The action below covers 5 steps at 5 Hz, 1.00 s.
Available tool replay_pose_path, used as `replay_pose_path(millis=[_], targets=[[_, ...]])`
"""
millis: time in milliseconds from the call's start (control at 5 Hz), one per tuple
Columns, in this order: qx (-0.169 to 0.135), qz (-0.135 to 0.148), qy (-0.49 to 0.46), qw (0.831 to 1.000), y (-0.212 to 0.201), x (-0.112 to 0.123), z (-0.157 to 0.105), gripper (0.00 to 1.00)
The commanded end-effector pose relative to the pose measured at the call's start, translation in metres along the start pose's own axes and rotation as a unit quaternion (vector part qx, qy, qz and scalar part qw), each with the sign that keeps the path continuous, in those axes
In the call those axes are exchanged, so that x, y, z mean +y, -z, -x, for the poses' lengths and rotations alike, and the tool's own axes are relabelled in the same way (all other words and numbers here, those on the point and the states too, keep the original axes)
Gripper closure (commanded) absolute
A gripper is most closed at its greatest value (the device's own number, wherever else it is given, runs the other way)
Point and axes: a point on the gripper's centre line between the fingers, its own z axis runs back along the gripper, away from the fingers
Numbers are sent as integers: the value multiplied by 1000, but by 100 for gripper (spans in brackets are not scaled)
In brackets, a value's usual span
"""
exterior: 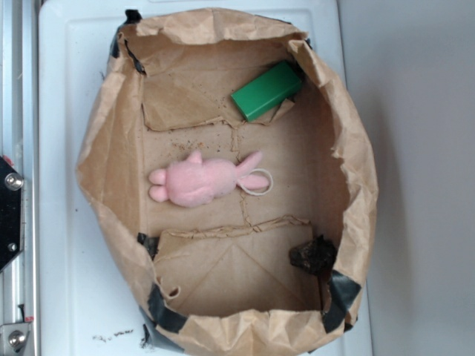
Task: Grab the pink bunny.
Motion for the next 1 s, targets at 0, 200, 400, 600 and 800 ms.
replay_pose_path(millis=[0, 200, 400, 600, 800], targets=[[0, 0, 0, 1000, 0, 0, 0, 0], [-19, -5, -28, 999, 20, -13, -35, 0], [-42, -7, -40, 998, 32, -21, -60, 0], [-57, 1, -23, 998, 51, -19, -86, 0], [-14, 23, 6, 1000, 88, -9, -116, 0]])
